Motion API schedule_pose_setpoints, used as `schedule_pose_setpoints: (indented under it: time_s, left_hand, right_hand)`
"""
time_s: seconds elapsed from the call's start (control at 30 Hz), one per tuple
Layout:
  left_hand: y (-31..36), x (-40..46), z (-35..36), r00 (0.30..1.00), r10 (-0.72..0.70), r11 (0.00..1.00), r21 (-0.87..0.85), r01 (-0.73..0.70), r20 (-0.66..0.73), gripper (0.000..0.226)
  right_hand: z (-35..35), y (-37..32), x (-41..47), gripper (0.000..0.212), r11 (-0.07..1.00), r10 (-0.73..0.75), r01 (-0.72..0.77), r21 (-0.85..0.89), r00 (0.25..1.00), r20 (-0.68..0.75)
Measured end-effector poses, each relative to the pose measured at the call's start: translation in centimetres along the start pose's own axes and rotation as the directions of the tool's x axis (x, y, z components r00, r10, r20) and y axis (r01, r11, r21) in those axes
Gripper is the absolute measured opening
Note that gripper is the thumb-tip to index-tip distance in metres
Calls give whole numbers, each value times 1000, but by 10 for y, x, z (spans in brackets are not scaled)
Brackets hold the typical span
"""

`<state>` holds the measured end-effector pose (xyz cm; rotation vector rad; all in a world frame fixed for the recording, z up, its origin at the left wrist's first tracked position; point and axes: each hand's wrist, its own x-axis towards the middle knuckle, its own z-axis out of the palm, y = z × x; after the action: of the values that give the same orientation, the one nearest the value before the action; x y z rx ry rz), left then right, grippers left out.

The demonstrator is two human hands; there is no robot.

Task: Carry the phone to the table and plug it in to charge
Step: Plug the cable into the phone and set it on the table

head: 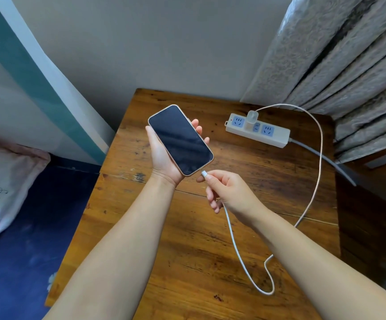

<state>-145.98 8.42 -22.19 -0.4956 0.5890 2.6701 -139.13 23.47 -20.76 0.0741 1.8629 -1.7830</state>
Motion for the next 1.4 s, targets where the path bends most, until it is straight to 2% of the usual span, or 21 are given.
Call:
schedule_pose_setpoints:
  time_s: [0.1, 0.47, 0.6, 0.77, 0.93, 1.13, 1.4]
  left_hand:
    - [-1, 1, 3, 1000, 11, 998, 62, -11, 1, 83]
    - [-8, 7, 2, 1000, 5, 995, 99, -5, -6, 83]
    - [-5, 9, 8, 999, 18, 992, 122, -23, 36, 84]
    - [-4, 5, 21, 993, 19, 951, 304, -53, 113, 87]
    - [-5, 3, 37, 988, -50, 912, 410, -15, 147, 90]
    - [-4, 3, 38, 978, -128, 907, 418, 48, 166, 85]
    - [-2, 4, 27, 978, -166, 886, 455, 90, 130, 72]
  right_hand:
    - [1, 4, -2, 25, 1000, -3, 3, 12, 1000, -4]
    - [3, 8, -7, 24, 998, -46, 48, 45, 997, -54]
    - [7, 5, -7, 24, 994, -87, 92, 62, 992, -87]
    - [14, 9, -14, 22, 985, -125, 136, 109, 987, -99]
    - [19, 14, -19, 21, 963, -148, 176, 203, 978, -148]
    - [6, 12, -18, 19, 979, -119, 130, 154, 990, -82]
    - [1, 20, -24, 20, 987, -38, 51, 154, 995, -90]
